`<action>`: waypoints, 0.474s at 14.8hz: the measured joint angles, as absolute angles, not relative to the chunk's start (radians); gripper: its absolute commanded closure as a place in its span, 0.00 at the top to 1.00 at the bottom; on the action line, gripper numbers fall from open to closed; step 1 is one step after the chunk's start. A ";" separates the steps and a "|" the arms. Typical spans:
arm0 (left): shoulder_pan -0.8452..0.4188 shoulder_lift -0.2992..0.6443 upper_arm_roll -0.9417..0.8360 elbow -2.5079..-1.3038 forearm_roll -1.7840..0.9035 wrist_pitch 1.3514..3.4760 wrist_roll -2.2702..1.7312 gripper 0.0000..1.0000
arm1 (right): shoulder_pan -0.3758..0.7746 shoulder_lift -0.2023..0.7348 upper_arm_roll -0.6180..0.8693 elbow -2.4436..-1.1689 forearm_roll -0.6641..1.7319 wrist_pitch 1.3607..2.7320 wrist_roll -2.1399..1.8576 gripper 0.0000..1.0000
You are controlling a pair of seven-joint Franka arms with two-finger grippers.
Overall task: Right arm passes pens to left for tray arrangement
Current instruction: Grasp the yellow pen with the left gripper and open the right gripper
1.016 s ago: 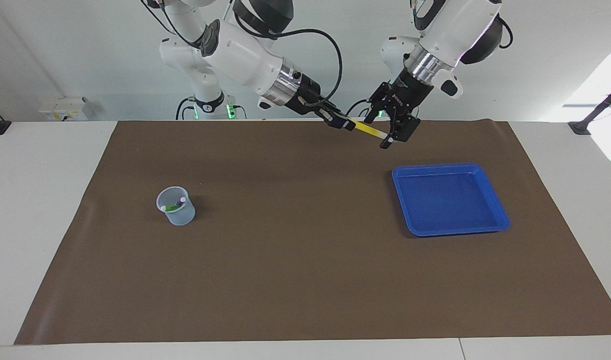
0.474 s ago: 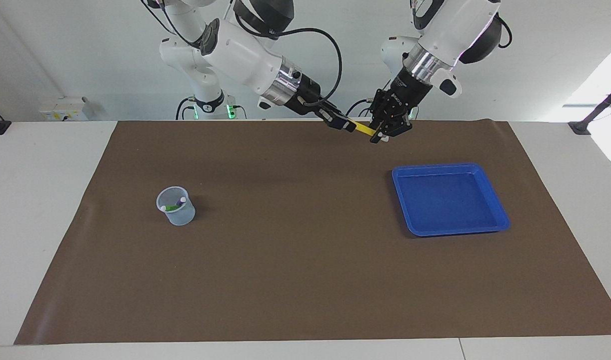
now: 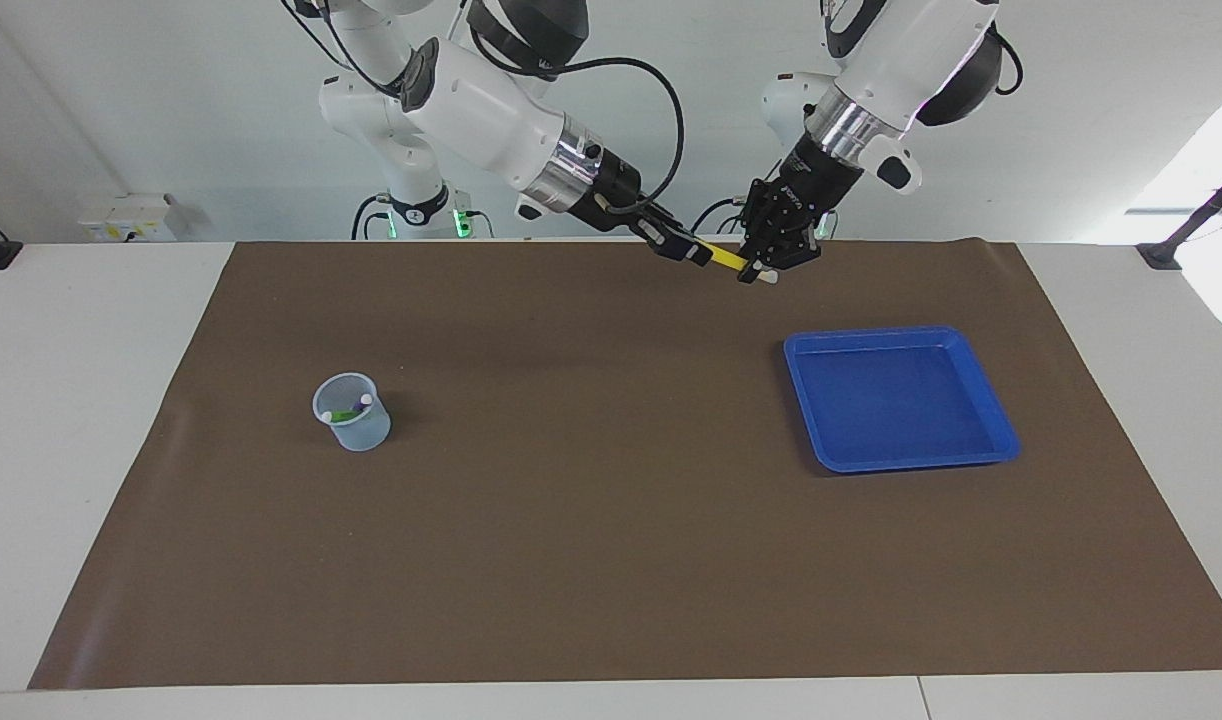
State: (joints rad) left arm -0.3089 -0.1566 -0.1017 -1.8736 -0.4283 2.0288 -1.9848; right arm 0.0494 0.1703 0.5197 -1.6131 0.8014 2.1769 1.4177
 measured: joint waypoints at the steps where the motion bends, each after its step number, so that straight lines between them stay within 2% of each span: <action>1: -0.309 -0.157 -0.102 -1.874 -0.429 2.029 -1.986 0.00 | 0.049 0.171 0.520 -1.613 0.801 2.179 1.418 0.86; 4: -0.308 -0.157 -0.100 -1.874 -0.429 2.044 -1.991 0.00 | 0.052 0.171 0.520 -1.613 0.786 2.178 1.418 0.98; 7: -0.306 -0.157 -0.096 -1.874 -0.429 2.050 -1.993 0.00 | 0.055 0.170 0.520 -1.613 0.742 2.174 1.418 1.00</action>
State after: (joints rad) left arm -0.3058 -0.1567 -0.0962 -1.8745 -0.4285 2.0502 -1.9927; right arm 0.0549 0.1705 0.5199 -1.6127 0.7416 2.1741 1.4177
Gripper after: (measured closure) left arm 0.819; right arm 0.150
